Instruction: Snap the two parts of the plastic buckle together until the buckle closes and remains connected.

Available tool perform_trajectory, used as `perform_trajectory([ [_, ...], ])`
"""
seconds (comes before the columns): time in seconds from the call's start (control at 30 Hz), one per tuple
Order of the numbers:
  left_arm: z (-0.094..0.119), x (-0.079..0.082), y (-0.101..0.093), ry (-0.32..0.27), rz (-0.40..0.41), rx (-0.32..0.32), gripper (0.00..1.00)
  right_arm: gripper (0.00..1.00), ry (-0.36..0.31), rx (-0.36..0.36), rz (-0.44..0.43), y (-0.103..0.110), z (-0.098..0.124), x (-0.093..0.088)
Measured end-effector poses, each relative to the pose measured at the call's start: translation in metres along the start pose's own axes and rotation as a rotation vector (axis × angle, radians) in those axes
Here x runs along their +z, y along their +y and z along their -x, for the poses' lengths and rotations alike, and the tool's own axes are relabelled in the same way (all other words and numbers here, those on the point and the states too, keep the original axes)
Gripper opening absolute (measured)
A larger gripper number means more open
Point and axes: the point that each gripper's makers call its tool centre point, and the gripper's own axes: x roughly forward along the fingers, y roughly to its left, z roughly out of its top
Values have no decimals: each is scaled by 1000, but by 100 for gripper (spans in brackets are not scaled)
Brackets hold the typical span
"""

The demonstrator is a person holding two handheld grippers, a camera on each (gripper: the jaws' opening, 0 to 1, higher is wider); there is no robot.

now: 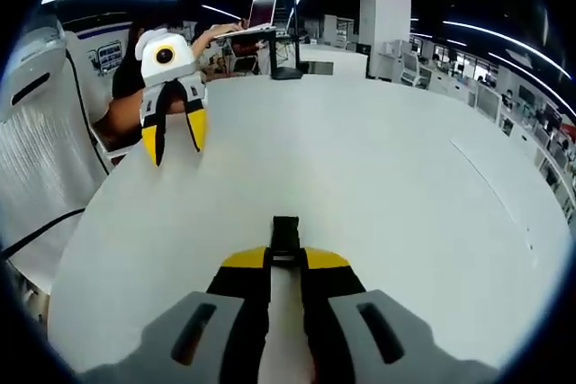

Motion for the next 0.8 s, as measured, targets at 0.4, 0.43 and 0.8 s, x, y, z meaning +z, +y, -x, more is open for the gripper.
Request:
perform_trajectory([
  [0.4, 6, -3, 1, 5, 4, 16, 27, 12, 13, 3, -2, -32, -6, 2],
  [0.43, 7, -3, 1, 6, 5, 17, 27, 12, 14, 4, -2, -33, -6, 3],
  [0.8, 14, -5, 3, 10, 12, 35, 27, 12, 16, 4, 14, -45, -7, 3],
])
